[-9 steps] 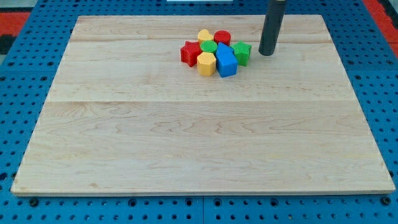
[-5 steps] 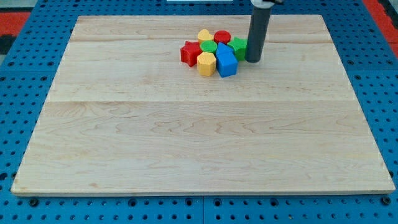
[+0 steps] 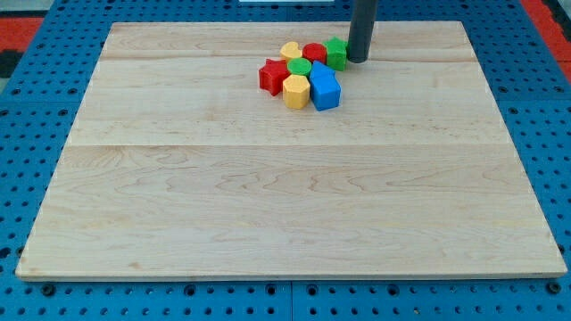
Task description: Push the green star into the top of the red circle
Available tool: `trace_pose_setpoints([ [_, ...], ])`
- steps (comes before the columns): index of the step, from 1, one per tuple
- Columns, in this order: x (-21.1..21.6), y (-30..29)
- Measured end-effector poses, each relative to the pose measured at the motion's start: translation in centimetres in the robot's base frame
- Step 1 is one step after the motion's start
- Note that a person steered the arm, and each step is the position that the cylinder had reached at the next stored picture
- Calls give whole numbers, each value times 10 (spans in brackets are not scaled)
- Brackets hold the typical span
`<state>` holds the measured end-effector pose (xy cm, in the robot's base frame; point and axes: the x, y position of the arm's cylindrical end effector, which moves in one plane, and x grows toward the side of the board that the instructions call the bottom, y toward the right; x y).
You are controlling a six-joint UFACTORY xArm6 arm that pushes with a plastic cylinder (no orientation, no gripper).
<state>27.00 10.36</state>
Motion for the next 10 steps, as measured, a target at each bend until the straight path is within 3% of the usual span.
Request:
trace_pose_setpoints([
  [5, -28, 4],
  [7, -7, 32],
  [8, -2, 9],
  [9, -60, -57],
  [10, -58, -136],
])
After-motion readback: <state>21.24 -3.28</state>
